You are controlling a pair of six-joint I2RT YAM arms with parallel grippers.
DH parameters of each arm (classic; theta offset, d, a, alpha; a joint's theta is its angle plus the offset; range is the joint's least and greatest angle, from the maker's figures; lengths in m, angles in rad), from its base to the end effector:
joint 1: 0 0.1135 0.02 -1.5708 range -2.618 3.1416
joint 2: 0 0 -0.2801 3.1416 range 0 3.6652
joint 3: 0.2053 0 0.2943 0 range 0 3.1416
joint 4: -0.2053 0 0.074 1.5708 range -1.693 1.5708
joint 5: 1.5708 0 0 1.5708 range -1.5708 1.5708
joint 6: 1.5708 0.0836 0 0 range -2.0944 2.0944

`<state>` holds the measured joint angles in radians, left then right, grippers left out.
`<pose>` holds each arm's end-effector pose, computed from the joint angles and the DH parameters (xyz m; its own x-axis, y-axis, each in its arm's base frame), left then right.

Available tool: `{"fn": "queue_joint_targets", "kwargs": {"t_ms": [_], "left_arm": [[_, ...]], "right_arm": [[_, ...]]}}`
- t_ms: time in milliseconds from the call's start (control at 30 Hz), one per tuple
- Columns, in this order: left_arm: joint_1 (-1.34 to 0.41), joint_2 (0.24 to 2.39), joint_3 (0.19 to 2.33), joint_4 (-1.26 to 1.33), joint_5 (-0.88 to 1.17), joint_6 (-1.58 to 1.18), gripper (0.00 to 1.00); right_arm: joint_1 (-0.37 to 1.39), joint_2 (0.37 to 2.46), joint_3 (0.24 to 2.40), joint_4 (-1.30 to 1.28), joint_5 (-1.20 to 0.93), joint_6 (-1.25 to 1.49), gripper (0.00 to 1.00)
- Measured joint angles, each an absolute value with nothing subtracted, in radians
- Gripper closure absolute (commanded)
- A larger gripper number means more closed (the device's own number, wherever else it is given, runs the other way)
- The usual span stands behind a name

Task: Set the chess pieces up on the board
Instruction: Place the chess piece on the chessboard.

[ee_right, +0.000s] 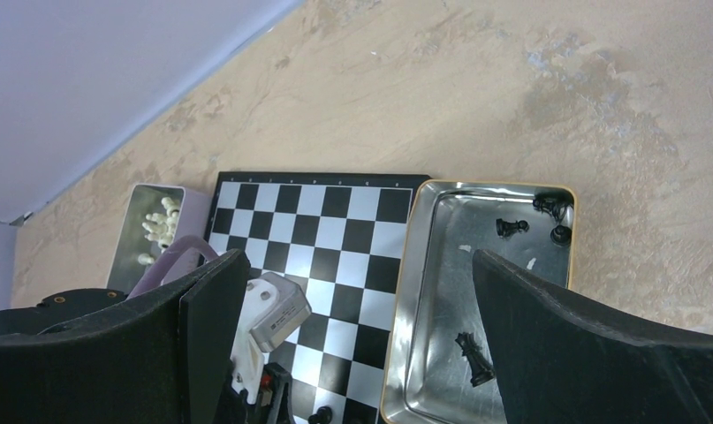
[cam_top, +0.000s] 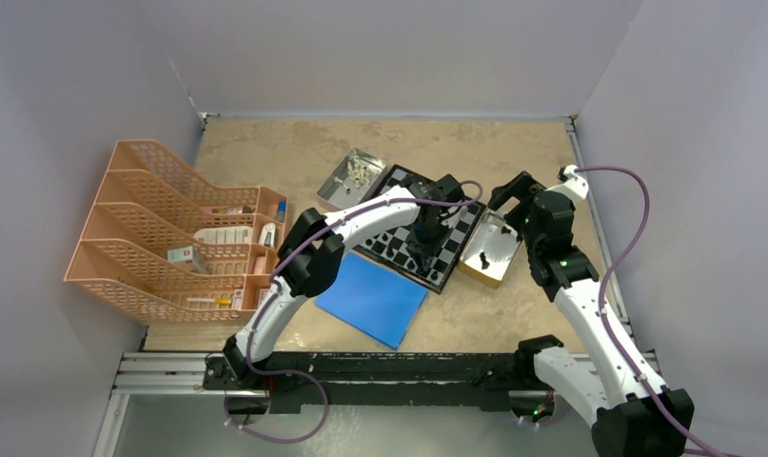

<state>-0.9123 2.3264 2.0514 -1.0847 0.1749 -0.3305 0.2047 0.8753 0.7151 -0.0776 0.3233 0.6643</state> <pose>0.3180 -0.4347 0.1440 -0.8259 0.5453 -0.1430 0.5636 0.7937 -0.2289 0.2830 0.0316 0.3057 -0.1140 0.5734 -0.8113 0.2285 0.8099 0.5402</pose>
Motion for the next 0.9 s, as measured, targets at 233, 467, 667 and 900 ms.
{"fn": "queue_joint_targets", "kwargs": {"t_ms": [233,467,667,900], "left_arm": [[-0.912,2.325,2.051,-1.074,0.187,-0.331,0.71],[-0.909,2.244,2.033,-0.989,0.18,-0.342,0.6],[-0.86,2.035,1.894,-0.822,0.179,-0.36,0.55],[-0.704,1.67,1.526,-0.589,0.198,-0.377,0.38]], "right_arm": [[0.205,0.875,0.714,-0.077,0.321,0.66,0.01],[0.205,0.868,0.714,-0.078,0.317,0.661,0.01],[0.205,0.851,0.705,-0.078,0.297,0.701,0.01],[0.205,0.921,0.702,-0.085,0.295,0.754,0.02]]}}
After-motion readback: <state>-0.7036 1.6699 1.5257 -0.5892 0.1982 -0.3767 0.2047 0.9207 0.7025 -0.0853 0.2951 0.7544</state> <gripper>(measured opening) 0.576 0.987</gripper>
